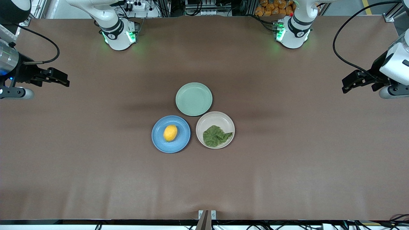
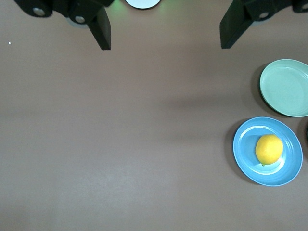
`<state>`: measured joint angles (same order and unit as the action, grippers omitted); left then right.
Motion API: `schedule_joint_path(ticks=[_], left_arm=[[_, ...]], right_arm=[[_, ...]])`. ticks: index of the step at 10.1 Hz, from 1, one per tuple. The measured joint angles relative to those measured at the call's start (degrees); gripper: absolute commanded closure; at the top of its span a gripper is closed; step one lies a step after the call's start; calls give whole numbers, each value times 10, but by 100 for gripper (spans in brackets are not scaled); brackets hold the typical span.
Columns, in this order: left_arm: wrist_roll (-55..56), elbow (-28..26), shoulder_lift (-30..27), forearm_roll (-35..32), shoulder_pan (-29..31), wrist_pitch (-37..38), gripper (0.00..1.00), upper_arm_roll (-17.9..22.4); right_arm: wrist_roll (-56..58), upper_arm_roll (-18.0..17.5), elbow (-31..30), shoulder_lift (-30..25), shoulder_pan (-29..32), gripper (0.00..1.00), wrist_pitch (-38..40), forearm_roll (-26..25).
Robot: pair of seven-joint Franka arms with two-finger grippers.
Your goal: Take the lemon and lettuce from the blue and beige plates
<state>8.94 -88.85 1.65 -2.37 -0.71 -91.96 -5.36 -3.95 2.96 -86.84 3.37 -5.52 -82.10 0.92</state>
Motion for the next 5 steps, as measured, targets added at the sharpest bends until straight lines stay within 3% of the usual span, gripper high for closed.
schedule_joint_path(ticks=[5], left_arm=[[-3,-1,4,1,-1,0,0,-1]], right_arm=[[0,-1,-1,0,0,0,0,0]])
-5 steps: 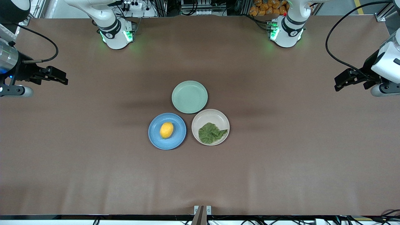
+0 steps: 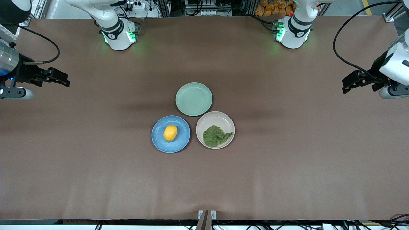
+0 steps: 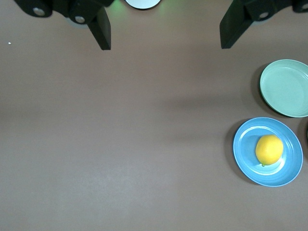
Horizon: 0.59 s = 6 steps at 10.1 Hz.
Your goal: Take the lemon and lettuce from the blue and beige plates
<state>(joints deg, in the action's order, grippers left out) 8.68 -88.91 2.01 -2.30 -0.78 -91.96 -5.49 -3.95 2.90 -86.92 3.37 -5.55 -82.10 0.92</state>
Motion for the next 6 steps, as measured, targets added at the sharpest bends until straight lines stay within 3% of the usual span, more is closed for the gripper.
schedule_joint_path(ticks=[3,6], left_arm=[[1,4,49,1,-44,-47,0,-21],[25,21,123,1,-107,-152,0,-40]], right_arm=[[-7,-1,-2,1,-6,0,-15,0],[-110,-9,-15,15,-41,0,-61,21]])
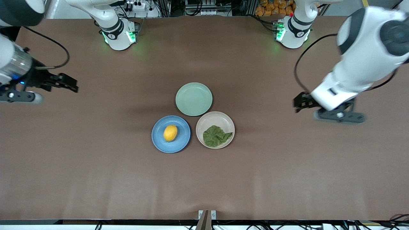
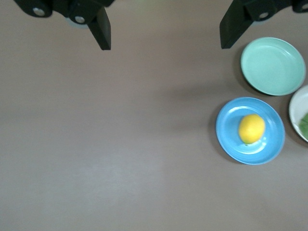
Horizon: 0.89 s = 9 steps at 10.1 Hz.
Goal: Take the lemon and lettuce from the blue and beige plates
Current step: 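Reach the right gripper to the lemon while the left gripper reaches the lettuce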
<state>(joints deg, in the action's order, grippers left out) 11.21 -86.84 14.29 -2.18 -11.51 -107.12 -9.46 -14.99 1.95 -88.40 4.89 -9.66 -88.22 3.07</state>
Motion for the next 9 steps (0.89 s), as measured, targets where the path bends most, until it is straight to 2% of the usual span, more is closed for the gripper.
schedule_joint_path(ticks=[2,4,6,8,9], left_arm=[[59,2,47,0,-56,-63,0,-2],[100,4,99,0,-105,-128,0,-2],[119,4,153,-18,-139,-199,0,0],[160,6,200,-79,-159,-266,0,1],[163,7,222,-86,-168,-304,0,1]], right_arm=[[-121,-33,-4,41,-12,0,-40,21],[-212,-59,-7,114,-18,0,-124,29],[-273,-66,0,199,-39,0,-218,29],[-328,-68,19,270,-70,0,-276,29],[-342,-69,25,291,-84,0,-294,29]])
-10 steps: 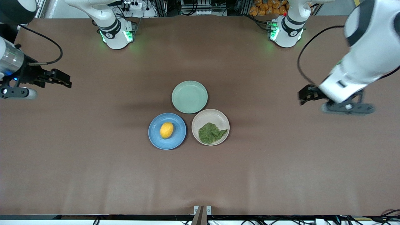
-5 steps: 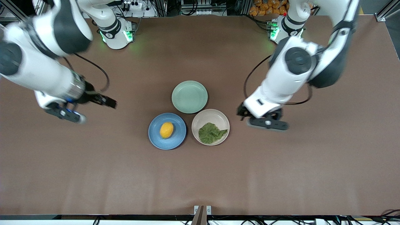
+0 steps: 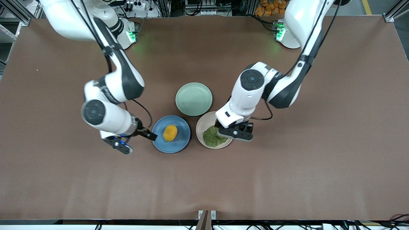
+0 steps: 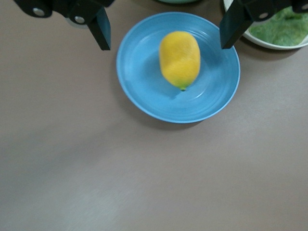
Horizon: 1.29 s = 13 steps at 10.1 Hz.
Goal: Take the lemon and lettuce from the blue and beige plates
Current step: 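Reach the right gripper to the lemon while the left gripper reaches the lettuce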
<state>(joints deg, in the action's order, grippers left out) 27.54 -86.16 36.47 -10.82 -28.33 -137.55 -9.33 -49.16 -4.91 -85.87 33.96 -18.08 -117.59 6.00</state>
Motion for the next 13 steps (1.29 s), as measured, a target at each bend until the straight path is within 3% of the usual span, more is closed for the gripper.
schedule_joint_path(ticks=[2,5,10,11,12,13], left_arm=[[9,1,49,-5,-25,-73,0,9],[17,7,109,-5,-73,-110,0,49],[17,12,122,-5,-77,-110,0,52],[17,12,124,-5,-77,-110,0,53],[17,12,126,-5,-77,-110,0,53],[17,12,129,-6,-77,-110,6,54]], right_arm=[[-11,0,5,28,-28,0,-23,0],[-13,-1,7,53,-35,0,-54,0],[-10,-1,7,93,-43,0,-68,-5],[-9,0,7,96,-43,19,-69,-5],[-8,-1,7,99,-43,53,-76,-5],[-8,-1,7,102,-45,71,-89,-5]])
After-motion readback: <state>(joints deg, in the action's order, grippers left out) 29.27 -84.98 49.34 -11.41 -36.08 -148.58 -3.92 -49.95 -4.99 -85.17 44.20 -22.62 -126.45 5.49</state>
